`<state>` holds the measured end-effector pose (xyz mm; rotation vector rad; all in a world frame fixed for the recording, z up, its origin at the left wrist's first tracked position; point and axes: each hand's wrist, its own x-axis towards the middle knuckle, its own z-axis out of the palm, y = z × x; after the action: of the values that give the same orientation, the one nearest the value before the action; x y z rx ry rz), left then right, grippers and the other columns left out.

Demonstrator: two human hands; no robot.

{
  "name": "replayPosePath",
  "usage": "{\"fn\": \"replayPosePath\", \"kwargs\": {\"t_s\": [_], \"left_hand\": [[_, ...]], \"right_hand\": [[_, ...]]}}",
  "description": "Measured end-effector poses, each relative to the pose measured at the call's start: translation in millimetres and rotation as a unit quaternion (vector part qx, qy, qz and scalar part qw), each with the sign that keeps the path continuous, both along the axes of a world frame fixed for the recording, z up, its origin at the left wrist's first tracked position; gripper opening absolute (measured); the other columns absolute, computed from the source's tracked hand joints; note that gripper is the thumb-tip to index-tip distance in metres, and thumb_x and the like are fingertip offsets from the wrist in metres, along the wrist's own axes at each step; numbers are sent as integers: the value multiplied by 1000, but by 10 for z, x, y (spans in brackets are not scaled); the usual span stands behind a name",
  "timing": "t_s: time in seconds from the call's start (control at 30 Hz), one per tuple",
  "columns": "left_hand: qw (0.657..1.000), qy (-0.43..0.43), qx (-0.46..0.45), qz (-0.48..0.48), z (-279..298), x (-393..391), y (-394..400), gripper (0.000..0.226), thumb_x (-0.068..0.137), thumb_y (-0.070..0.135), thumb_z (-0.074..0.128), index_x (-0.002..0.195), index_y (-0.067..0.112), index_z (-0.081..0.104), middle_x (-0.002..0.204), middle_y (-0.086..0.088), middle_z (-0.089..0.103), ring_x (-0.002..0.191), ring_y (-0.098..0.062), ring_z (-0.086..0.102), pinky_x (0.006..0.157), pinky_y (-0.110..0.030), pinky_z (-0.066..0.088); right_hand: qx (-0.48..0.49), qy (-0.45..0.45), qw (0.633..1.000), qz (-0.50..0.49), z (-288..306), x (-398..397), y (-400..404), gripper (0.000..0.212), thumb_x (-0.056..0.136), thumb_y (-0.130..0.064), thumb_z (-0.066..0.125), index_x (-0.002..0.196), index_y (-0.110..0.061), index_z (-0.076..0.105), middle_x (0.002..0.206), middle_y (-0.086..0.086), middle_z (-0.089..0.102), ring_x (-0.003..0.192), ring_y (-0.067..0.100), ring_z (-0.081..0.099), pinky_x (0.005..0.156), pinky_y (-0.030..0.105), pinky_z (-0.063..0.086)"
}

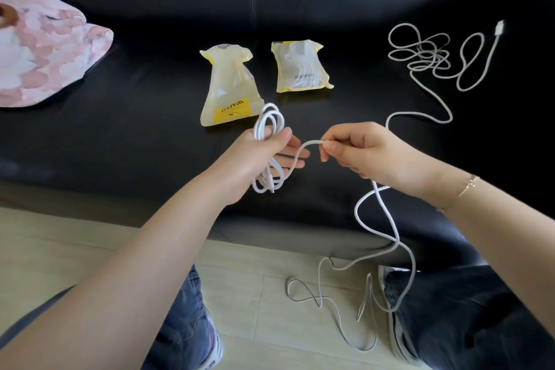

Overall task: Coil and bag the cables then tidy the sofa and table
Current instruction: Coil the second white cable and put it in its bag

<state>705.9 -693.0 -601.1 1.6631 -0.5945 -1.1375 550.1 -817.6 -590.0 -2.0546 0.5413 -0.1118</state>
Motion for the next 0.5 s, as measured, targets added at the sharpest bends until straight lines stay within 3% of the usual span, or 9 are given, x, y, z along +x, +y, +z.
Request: {"fn": "replayPosePath", "kwargs": {"t_s": [0.17,0.33,0.43,0.5], "left_hand": [[998,63,-6,18,62,-15,-15,24,99,27,53,88,10,64,69,-3,68,67,-22,70,75,-37,61],[997,71,7,11,75,5,-6,22,99,28,54,83,14,58,61,1,53,52,-12,51,55,-27,49],[998,59,7,7,81,46,6,25,98,31,55,80,13,56,60,2,48,51,-12,46,52,-24,45],[999,37,20,-11,83,50,23,29,93,39,60,83,12,58,60,3,45,52,-11,45,52,-23,44]], "right_hand": [[55,-12,998,-28,25,-1,3,26,102,-20,46,84,-8,60,50,-9,35,42,6,27,42,19,26],[57,101,993,-7,58,1,-42,45,100,-38,49,70,-6,56,49,2,34,44,18,38,49,30,49],[75,136,988,12,74,-49,-157,37,101,-23,48,68,-7,55,53,5,35,47,18,42,57,35,53],[61,92,994,6,68,-73,-172,31,100,-14,47,72,-8,58,54,0,37,48,15,40,56,36,50]]}}
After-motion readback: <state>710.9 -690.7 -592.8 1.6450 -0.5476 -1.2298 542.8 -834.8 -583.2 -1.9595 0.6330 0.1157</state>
